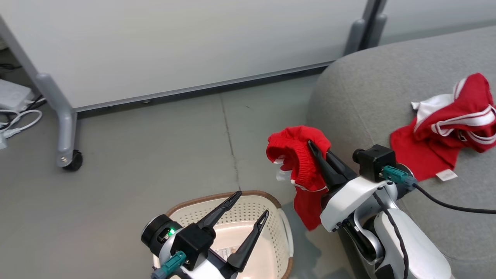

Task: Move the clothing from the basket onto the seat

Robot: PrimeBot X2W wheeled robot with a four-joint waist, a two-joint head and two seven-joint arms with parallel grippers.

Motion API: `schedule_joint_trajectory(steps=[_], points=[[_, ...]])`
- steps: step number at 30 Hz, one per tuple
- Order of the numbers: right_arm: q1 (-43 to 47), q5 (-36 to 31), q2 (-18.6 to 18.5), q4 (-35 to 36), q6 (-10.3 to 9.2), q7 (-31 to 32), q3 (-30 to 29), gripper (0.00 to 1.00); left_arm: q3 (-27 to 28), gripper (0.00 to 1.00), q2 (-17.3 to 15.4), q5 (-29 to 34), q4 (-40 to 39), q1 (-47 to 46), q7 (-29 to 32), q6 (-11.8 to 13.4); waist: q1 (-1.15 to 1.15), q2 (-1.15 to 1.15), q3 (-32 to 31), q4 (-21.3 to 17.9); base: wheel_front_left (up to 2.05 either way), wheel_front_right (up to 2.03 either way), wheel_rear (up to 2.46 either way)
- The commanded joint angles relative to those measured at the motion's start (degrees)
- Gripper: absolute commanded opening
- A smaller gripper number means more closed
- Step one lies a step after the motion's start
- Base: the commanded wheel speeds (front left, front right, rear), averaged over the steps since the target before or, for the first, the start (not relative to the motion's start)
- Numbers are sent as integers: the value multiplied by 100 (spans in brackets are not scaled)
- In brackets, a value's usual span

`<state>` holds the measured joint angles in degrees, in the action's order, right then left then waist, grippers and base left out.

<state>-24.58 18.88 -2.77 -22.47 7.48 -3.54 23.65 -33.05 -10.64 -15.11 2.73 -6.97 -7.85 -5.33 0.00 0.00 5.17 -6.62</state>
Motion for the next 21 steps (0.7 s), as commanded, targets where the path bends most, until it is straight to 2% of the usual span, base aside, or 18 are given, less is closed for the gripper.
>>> schedule_joint_trajectory(steps=[1,2,12,21], points=[[108,-104,-25,123,4,44,-141,0,-7,100,-68,47,56,-105,-45,-24,0,0,117,-275,0,0,0],[190,-152,-27,213,4,85,-223,0,5,100,-79,51,88,-113,-55,7,0,0,170,-459,0,0,0],[295,-119,-25,486,4,120,-475,0,-73,100,-175,9,52,-245,2,-26,0,0,423,-1267,0,0,0],[222,-13,-24,547,4,28,-613,0,-117,100,-254,-46,-101,-304,84,-5,0,0,587,-1814,0,0,0]])
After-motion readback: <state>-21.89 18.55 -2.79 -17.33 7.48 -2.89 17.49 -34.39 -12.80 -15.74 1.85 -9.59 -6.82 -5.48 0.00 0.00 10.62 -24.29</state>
